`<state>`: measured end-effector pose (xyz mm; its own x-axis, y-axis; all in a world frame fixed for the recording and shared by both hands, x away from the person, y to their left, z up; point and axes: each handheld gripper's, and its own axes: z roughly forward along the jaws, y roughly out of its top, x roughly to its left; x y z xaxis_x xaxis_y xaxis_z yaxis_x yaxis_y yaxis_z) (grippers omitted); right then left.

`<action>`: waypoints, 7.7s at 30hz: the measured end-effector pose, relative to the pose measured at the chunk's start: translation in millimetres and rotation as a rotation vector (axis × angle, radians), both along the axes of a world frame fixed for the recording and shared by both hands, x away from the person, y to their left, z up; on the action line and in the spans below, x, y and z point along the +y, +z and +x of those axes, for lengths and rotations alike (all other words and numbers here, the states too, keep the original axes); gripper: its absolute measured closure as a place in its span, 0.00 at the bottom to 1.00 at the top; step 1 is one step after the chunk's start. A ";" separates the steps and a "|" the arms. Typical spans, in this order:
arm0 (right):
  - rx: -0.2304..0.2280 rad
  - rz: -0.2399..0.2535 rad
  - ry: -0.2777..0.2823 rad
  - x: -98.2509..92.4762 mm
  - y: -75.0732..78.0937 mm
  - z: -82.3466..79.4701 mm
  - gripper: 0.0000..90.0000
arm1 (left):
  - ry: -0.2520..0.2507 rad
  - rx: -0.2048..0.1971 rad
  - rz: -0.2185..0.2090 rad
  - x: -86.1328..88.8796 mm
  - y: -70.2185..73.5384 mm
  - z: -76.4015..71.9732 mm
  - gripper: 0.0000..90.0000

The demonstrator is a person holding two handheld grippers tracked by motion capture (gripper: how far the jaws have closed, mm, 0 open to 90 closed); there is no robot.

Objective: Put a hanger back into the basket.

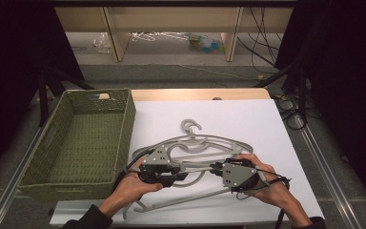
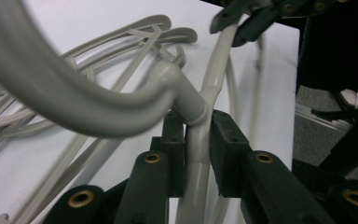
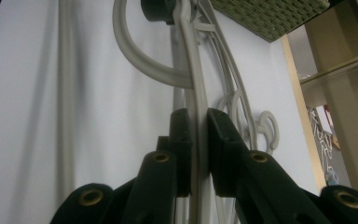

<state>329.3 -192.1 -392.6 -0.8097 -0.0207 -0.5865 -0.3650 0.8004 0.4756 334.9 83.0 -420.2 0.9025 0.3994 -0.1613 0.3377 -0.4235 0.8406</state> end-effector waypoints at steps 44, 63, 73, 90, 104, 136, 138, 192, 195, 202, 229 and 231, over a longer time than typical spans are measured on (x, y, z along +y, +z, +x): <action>0.335 0.545 -0.376 -29.5 -8.8 -35.4 0.30 | 0.196 -0.060 -0.084 59.9 98.1 -6.6 0.88; 0.350 0.515 -0.375 -26.5 -14.5 -33.9 0.30 | 0.347 -0.094 -0.103 129.2 159.1 11.9 0.88; 0.354 0.509 -0.375 -23.8 -17.7 -32.7 0.29 | 0.465 -0.149 -0.037 178.8 161.1 42.1 0.88; 0.365 0.497 -0.372 -21.6 -20.0 -31.8 0.29 | 0.628 -0.157 -0.002 249.4 126.4 64.8 0.88; 0.370 0.495 -0.372 -20.9 -21.2 -31.2 0.29 | 0.686 -0.133 0.094 279.5 94.5 72.8 0.88; 0.378 0.482 -0.360 -18.8 -23.0 -31.4 0.29 | 0.727 0.021 0.307 276.4 23.8 103.1 0.88; 0.383 0.475 -0.359 -19.5 -22.5 -31.2 0.29 | 0.738 0.027 0.318 274.5 19.8 105.5 0.88; 0.420 0.566 -0.419 -26.1 -28.8 -27.2 0.27 | 0.537 -0.133 -0.078 127.3 36.1 -46.0 0.22; 0.413 0.573 -0.422 -26.2 -29.8 -26.4 0.27 | 0.514 -0.154 -0.076 112.3 26.0 -50.7 0.21; 0.422 0.568 -0.433 -28.0 -30.8 -26.0 0.25 | 0.489 -0.171 -0.066 94.6 11.2 -55.7 0.20; 0.376 0.411 -0.566 -6.7 -29.3 86.7 0.28 | 0.452 -0.176 -0.080 76.1 -15.2 -66.3 0.20; 0.399 0.391 -0.585 -5.1 -31.2 96.5 0.29 | 0.452 -0.176 -0.077 76.1 -15.0 -66.6 0.20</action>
<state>425.8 -197.2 -423.8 -0.7757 0.6180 -0.1280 0.3183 0.5582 0.7662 268.3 159.1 -435.2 0.6580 0.7501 -0.0664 0.3236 -0.2020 0.9244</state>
